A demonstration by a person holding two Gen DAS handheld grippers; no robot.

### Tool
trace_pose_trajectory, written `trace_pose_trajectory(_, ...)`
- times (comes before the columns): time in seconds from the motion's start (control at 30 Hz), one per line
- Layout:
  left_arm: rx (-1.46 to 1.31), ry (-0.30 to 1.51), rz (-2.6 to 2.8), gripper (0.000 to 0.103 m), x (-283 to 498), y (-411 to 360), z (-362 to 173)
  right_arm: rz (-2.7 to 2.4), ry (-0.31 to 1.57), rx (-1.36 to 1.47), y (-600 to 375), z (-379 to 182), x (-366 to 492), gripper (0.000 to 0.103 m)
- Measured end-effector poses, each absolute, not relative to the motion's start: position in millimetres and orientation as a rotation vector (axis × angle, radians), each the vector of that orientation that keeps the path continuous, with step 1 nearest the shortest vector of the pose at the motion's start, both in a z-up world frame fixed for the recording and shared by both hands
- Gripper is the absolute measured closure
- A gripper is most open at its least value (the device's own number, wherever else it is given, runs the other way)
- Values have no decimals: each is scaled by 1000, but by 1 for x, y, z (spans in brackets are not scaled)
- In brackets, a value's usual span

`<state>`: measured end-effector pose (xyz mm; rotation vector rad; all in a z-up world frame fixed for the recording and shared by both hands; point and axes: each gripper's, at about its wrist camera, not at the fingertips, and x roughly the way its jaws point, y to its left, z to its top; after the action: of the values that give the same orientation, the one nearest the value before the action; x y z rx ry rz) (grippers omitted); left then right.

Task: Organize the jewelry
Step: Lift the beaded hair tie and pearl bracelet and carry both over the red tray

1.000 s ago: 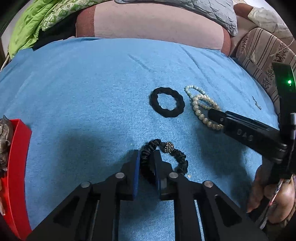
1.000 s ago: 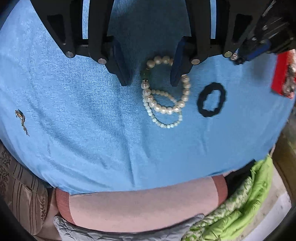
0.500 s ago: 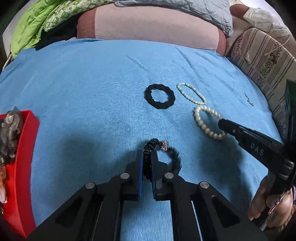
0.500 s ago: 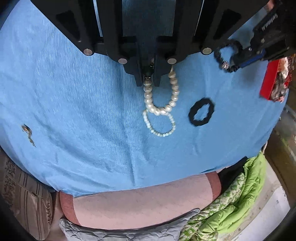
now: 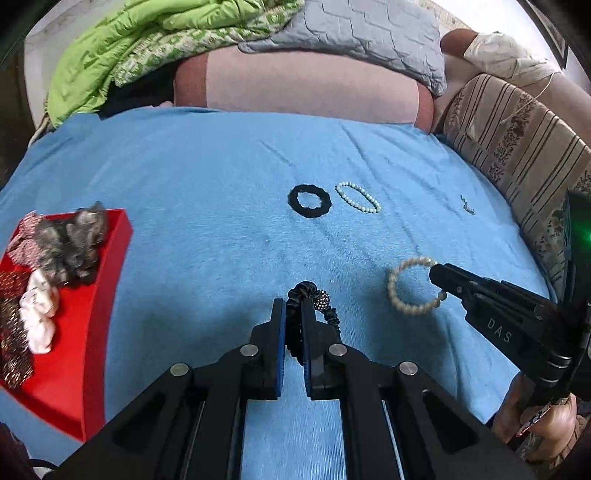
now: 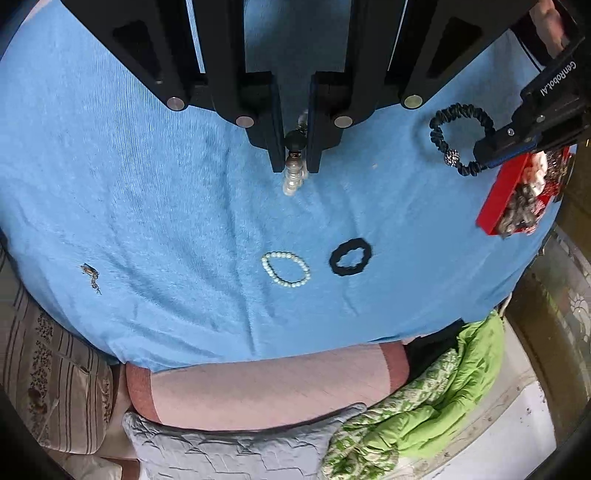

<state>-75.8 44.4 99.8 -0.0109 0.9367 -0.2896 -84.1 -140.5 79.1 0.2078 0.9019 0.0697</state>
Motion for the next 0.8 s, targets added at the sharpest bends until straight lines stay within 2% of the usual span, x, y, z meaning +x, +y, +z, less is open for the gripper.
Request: trace_pose_trajectory(0.8,23,778,-129,96,-163,95,146,166,815,124,-74,134,-160,90)
